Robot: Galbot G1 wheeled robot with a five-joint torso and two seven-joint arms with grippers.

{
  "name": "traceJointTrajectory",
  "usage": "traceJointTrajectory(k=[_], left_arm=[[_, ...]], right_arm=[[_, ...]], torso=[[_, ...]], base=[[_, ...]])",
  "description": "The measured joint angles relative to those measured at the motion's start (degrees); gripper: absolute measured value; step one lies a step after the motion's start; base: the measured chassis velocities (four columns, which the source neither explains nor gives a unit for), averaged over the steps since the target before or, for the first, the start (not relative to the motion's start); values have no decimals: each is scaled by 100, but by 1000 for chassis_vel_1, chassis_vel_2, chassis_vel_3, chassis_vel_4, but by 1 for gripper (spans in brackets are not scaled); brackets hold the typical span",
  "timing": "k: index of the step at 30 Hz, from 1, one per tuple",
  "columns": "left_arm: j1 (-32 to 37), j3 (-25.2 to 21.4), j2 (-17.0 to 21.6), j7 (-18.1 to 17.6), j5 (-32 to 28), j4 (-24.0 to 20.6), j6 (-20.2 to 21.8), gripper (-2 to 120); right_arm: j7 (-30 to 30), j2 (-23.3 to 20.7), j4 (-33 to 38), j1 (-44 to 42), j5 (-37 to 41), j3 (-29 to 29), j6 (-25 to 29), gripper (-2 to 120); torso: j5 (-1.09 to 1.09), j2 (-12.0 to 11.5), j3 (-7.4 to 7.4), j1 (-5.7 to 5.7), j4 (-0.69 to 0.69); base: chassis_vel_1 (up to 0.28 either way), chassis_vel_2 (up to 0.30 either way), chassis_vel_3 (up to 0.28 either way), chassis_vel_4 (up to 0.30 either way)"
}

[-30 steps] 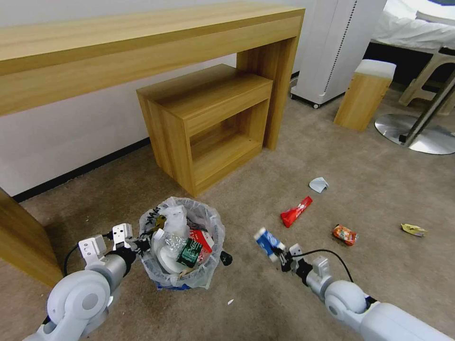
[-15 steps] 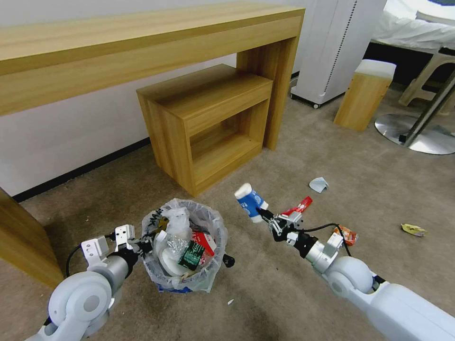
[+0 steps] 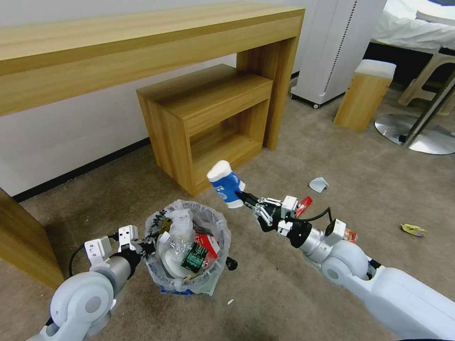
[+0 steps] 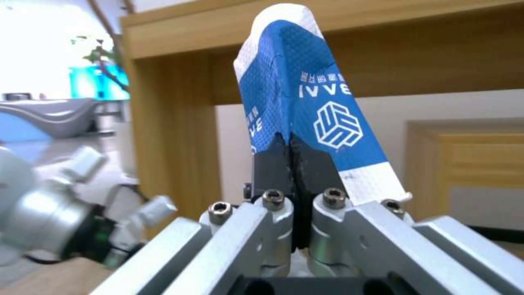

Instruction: Pick up the trash bin and place the garbage on the floor into it.

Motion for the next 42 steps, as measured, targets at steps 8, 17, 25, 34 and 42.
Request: traceJointTrajectory(k=[8, 17, 25, 34, 42], left_arm=[[-120, 80, 29, -36, -30, 70, 6, 0], [-147, 73, 21, -80, -90, 71, 11, 0], [-174, 29, 81, -117, -191, 15, 14, 0], [-145, -5, 116, -163, -268, -96, 16, 0], [-120, -16, 119, -166, -273, -132, 16, 0]], right_arm=[[-455, -105, 202, 529, 331, -690, -28, 0], [-522, -60, 274, 895, 427, -1348, -115, 0], [-609, -109, 117, 1108, 375, -1932, -87, 0], [-640, 10, -90, 1109, 276, -2080, -68, 0], [-643, 113, -310, 1084, 158, -2207, -45, 0]], torso=[[0, 0, 0, 0, 0], [0, 0, 0, 1, -1], [0, 0, 0, 1, -1], [0, 0, 0, 0, -1], [0, 0, 0, 0, -1]], base=[[0, 0, 0, 0], [0, 0, 0, 0], [0, 0, 0, 0], [0, 0, 0, 0], [0, 0, 0, 0]])
